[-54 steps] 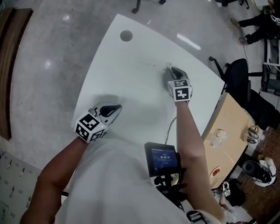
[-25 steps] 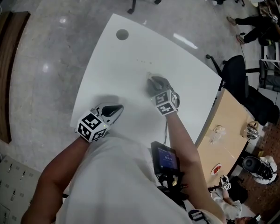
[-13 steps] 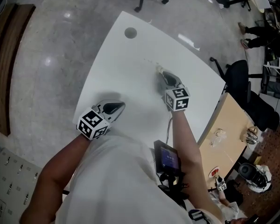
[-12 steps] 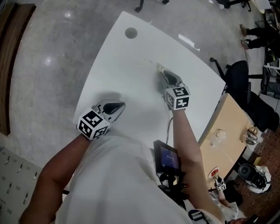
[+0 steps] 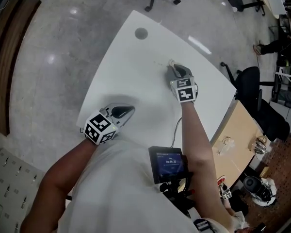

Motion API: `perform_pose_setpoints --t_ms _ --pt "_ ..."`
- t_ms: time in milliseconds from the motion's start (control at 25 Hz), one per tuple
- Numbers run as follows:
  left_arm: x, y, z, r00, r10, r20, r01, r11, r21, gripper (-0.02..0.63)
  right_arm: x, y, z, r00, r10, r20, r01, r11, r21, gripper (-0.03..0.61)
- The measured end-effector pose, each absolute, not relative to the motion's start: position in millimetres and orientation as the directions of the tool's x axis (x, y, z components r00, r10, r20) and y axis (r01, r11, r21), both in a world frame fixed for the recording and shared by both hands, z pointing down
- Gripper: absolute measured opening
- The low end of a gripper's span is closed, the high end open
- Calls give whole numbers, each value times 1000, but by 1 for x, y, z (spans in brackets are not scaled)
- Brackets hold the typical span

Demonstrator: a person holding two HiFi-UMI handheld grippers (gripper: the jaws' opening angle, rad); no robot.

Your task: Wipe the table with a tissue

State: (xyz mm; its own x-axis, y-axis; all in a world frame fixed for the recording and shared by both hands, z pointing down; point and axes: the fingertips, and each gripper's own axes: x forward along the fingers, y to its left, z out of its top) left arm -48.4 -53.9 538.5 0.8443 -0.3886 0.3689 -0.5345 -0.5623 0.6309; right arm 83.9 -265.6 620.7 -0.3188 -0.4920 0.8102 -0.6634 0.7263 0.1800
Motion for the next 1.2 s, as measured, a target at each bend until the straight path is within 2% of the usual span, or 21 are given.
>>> perform_pose_setpoints --t_ms 480,840,960,1120,1200 --pt "-49 -51 538 850 -379 365 -525 -570 631 8 54 -224 622 -320 -439 840 -442 853 277 54" --pt "-49 -45 536 850 -381 363 -525 -570 632 6 39 -194 622 -344 -430 835 -377 878 297 54" --pt "-50 -44 536 850 -380 364 -525 -570 631 6 38 -189 623 -371 -403 837 -421 876 235 54" --pt "-51 -48 535 848 -392 357 -529 -574 625 6 44 -188 622 -462 -325 825 -547 837 23 54" --pt "-55 -51 535 843 -404 356 -536 -570 622 6 50 -192 621 -500 -340 797 -615 787 -51 54"
